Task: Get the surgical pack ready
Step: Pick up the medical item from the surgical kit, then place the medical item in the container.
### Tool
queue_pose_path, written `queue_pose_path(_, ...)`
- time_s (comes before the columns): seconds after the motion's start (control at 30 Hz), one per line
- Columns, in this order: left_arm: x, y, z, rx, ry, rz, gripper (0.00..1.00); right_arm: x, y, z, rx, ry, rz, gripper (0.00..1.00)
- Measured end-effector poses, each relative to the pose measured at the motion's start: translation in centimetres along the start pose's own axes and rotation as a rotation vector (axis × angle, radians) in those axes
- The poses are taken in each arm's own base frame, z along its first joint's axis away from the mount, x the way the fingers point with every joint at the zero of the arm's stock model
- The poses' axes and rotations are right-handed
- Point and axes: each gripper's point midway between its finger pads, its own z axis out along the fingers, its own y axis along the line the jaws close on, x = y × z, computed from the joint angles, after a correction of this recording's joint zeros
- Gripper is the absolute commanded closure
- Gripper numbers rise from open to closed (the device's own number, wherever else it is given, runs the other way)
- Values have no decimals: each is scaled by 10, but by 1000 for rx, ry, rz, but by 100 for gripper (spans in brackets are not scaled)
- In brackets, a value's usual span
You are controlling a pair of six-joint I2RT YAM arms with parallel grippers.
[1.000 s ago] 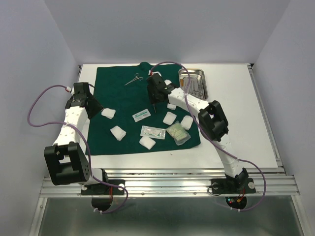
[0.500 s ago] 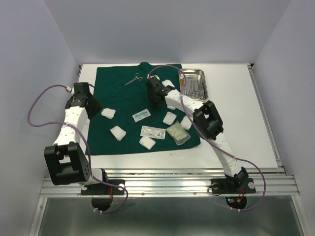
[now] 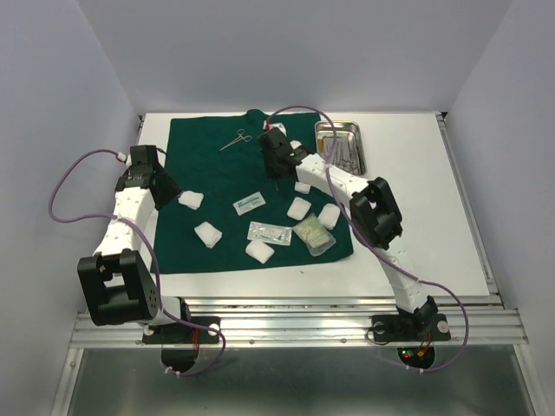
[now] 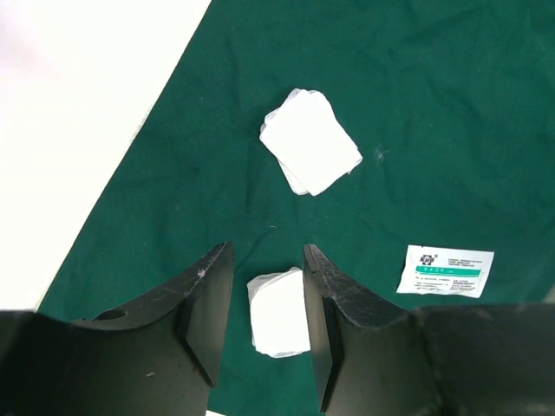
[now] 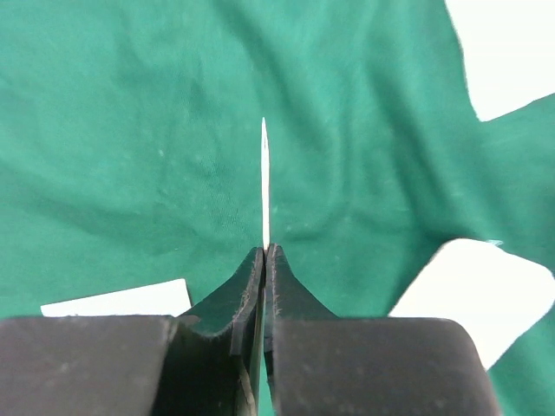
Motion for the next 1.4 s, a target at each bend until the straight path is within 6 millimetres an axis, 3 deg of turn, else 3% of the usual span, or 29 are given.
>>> queue_pose_path(0.2,3,0,5,-6,15,6,51,-37,-13,-26,37,-90,16,96)
queue_pose_path(0.33,10,-4,12,-13,40,31,51,-55,-40,-33,85,-125,46,96)
queue_pose_path(0.53,20,-10,18,-12,69,57,51,-67,-127,-22,209,-120,139,96)
queue_pose_path(0.73,16,-14,17,-5,62,58,51,-75,-216,-18,321,-118,235,95)
queue_pose_path(0.83,16,-15,18,-4,63,60,51,-76,-238,-17,349,-115,250,92)
queue_pose_path(0.93,18,-16,20,-6,71,66,51,-75,-245,-11,358,-110,238,87)
queue_pose_path(1.0,20,-17,22,-7,78,71,51,-69,-245,0,360,-91,220,66)
queue_pose_path(1.03,21,-17,22,-8,81,72,51,-64,-246,5,362,-76,211,49)
queue_pose_path(1.2,19,-19,21,-5,77,73,51,-44,-246,15,363,-18,181,44)
queue_pose_path(1.4,11,-23,21,-6,62,72,51,-48,-241,6,353,-26,168,44)
